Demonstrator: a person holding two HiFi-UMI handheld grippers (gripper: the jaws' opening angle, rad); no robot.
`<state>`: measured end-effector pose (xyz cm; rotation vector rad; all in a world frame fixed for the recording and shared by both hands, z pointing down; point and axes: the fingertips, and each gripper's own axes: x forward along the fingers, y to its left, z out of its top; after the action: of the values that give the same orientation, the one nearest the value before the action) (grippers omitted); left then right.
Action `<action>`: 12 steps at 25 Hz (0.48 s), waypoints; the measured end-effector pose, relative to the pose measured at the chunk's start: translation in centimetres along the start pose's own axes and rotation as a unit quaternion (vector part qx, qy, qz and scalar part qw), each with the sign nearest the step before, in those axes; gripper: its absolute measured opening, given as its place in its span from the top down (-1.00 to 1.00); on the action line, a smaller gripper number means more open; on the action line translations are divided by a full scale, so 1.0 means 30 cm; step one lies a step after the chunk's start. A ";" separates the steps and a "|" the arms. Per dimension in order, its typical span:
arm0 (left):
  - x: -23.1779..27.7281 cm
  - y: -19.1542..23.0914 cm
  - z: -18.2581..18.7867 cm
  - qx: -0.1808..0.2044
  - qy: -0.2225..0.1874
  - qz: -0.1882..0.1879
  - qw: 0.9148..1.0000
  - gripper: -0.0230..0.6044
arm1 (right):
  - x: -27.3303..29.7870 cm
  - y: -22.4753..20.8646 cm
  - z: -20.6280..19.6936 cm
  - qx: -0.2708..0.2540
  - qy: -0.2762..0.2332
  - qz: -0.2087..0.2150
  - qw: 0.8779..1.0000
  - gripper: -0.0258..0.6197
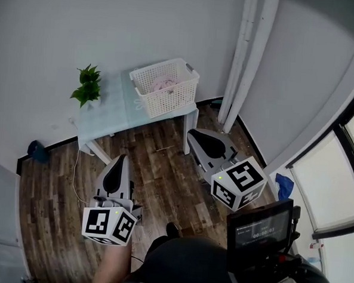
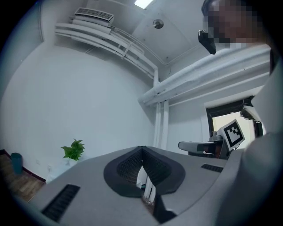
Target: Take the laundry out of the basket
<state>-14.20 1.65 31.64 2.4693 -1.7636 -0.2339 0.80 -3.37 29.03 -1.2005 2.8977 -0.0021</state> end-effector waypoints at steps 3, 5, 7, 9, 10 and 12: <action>0.012 0.062 -0.001 -0.009 0.001 0.002 1.000 0.90 | 0.058 0.010 -0.010 -0.003 0.012 -0.001 1.000 0.86; 0.013 0.073 0.006 -0.010 0.000 0.001 1.000 0.90 | 0.069 0.015 -0.008 -0.007 0.018 0.001 1.000 0.86; 0.021 0.108 0.011 -0.014 0.000 -0.003 1.000 0.90 | 0.104 0.024 -0.006 -0.008 0.023 0.001 1.000 0.86; 0.030 0.147 0.005 -0.032 0.004 -0.011 0.999 0.90 | 0.143 0.034 -0.005 -0.011 0.026 0.000 1.000 0.86; 0.034 0.164 -0.003 -0.040 0.007 -0.015 0.999 0.90 | 0.159 0.037 -0.005 -0.014 0.027 -0.003 1.000 0.86; 0.044 0.200 -0.015 -0.045 0.011 -0.016 0.999 0.90 | 0.188 0.039 0.000 -0.017 0.024 -0.009 1.000 0.86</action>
<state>-19.27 -1.55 33.01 2.4302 -1.6688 -0.2814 -4.02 -6.55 29.00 -1.2481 2.9392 0.0183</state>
